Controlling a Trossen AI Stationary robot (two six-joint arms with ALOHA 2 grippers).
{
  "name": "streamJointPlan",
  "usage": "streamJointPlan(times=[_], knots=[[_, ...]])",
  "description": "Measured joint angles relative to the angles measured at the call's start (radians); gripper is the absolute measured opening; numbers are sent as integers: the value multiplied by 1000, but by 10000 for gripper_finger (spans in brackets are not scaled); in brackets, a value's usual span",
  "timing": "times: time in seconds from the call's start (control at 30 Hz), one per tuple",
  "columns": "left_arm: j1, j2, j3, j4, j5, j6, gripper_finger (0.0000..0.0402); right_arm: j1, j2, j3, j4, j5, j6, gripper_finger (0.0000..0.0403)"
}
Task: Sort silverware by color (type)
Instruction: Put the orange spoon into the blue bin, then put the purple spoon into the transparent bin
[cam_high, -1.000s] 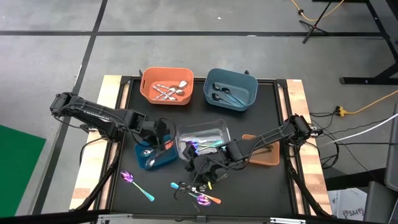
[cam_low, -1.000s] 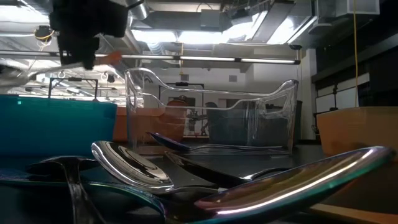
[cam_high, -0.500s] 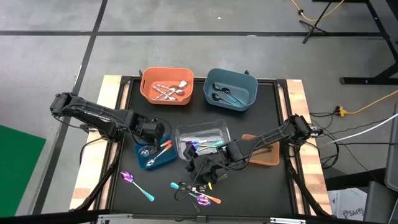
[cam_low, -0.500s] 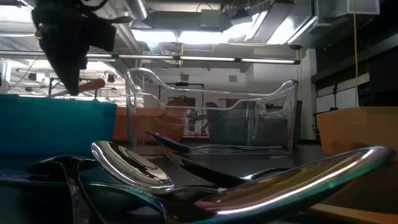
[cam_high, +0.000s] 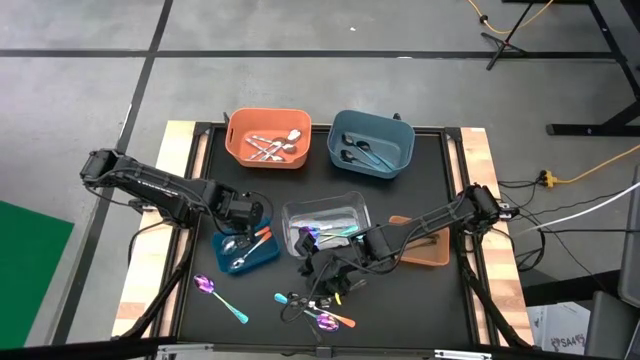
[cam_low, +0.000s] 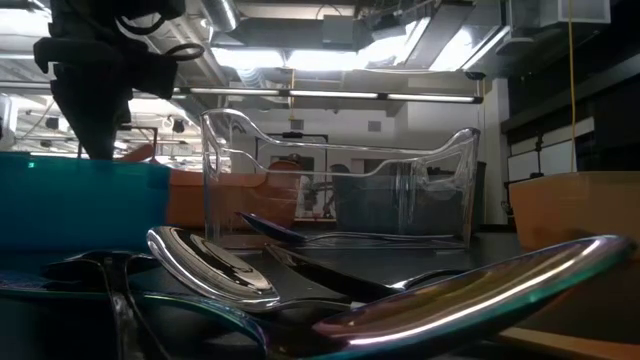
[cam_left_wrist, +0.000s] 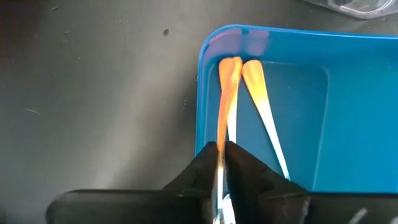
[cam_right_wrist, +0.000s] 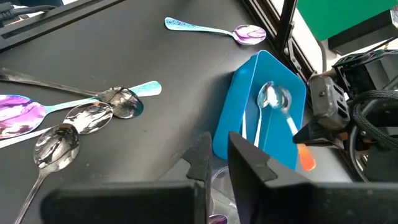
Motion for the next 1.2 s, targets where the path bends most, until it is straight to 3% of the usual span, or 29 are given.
streamJointPlan(times=[0.23,0.47,0.8,1.03,1.2], knots=[[0,0,0,1,0,-1,62,1,0,0,-25,9,1,42],[0,0,0,1,0,-2,67,1,-4,0,-106,14,73,42],[-11,-6,137,-27,3,44,68,56,-60,1,-367,190,205,42],[-134,-5,314,-11,19,16,68,75,-118,1,-584,234,406,42],[-296,8,346,108,-30,-41,68,85,-147,-7,-739,318,586,42]])
